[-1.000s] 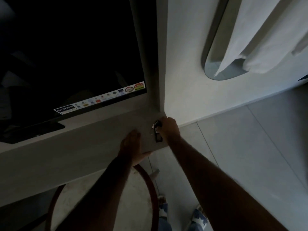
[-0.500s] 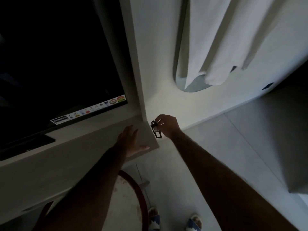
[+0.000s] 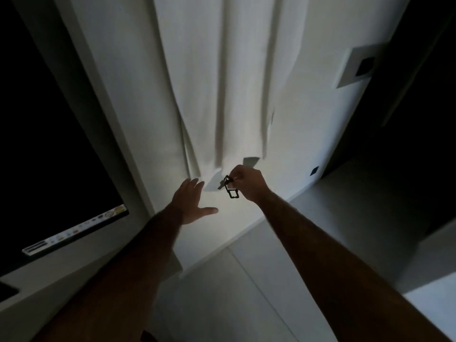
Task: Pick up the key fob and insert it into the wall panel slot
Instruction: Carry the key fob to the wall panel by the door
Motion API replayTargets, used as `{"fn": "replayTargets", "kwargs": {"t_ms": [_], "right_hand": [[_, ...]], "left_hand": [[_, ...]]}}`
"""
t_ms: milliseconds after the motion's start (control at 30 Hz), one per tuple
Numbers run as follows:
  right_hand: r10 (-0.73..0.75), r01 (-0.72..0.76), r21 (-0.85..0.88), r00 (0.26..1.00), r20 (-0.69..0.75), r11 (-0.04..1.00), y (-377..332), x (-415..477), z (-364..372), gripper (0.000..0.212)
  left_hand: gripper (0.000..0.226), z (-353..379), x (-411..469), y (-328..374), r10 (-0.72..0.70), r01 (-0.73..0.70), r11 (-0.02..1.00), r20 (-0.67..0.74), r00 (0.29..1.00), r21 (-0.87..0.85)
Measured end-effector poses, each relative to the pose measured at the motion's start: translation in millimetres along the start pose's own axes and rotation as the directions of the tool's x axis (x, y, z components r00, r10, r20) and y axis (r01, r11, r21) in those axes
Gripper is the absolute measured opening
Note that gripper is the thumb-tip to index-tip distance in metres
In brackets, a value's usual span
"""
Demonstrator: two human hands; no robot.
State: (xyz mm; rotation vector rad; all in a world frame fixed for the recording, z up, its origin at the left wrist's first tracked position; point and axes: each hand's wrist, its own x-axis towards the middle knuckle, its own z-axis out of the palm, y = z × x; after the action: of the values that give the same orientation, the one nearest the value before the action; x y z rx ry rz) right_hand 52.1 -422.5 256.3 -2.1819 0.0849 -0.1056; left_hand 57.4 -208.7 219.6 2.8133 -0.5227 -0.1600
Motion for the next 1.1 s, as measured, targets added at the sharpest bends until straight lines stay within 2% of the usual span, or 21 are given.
{"fn": "replayTargets", "kwargs": {"t_ms": [367, 567, 867, 1100], "right_hand": [[-0.035, 0.077, 0.217, 0.981, -0.19, 0.973, -32.3, -29.4, -210.7, 0.028], [-0.059, 0.126, 0.219, 0.955, -0.289, 0.968, -32.5, -43.4, -305.0, 0.027], [-0.062, 0.168, 0.25, 0.922, -0.383, 0.954, -7.1, -50.6, -394.9, 0.02], [-0.059, 0.153, 0.186, 0.9, -0.433, 0.971, 18.0, -36.2, -441.0, 0.029]], "left_hand": [[0.112, -101.5, 51.5, 160.8, 0.267, -0.261, 0.964, -0.206, 0.941, 0.058], [0.111, -139.9, 74.8, 248.9, 0.369, -0.368, 0.928, -0.311, 0.876, 0.063], [0.108, -155.7, 111.6, 346.1, 0.468, -0.486, 0.873, -0.375, 0.8, 0.051], [0.109, -155.0, 166.3, 394.9, 0.523, -0.543, 0.838, -0.375, 0.766, 0.058]]}}
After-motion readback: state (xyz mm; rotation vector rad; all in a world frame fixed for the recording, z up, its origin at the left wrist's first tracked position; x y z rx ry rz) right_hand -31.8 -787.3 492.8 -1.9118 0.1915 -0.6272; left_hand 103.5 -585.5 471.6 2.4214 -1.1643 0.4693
